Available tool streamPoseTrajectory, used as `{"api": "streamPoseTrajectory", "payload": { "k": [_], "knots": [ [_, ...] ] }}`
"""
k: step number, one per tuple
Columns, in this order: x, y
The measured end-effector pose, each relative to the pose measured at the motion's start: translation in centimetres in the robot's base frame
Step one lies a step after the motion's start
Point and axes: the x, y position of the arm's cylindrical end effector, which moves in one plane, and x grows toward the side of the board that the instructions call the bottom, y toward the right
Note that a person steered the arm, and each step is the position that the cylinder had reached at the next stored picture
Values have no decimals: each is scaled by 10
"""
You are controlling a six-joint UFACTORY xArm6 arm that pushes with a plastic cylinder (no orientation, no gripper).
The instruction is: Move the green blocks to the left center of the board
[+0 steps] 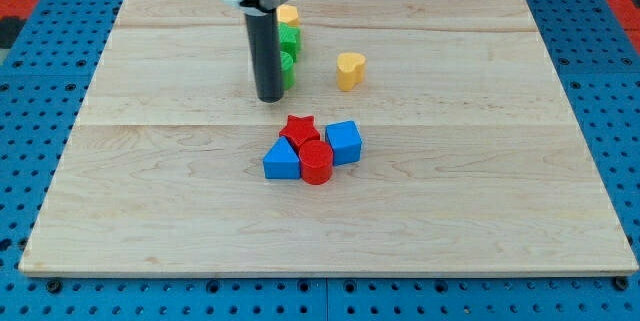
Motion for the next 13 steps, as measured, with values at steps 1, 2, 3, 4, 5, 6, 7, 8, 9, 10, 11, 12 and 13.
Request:
{"api": "streamPoseTrajectory", "payload": {
  "k": [1,2,3,4,5,6,7,8,9,10,11,12,13],
  "knots": [
    [0,27],
    [-12,97],
    [-40,84],
    [-30,-5],
    [-41,-27],
    [-60,-39],
    [-56,-76],
    [-44,-102],
    [-26,-104],
    [-25,-32],
    [-39,70],
    [-51,83],
    [-86,78]
  ]
}}
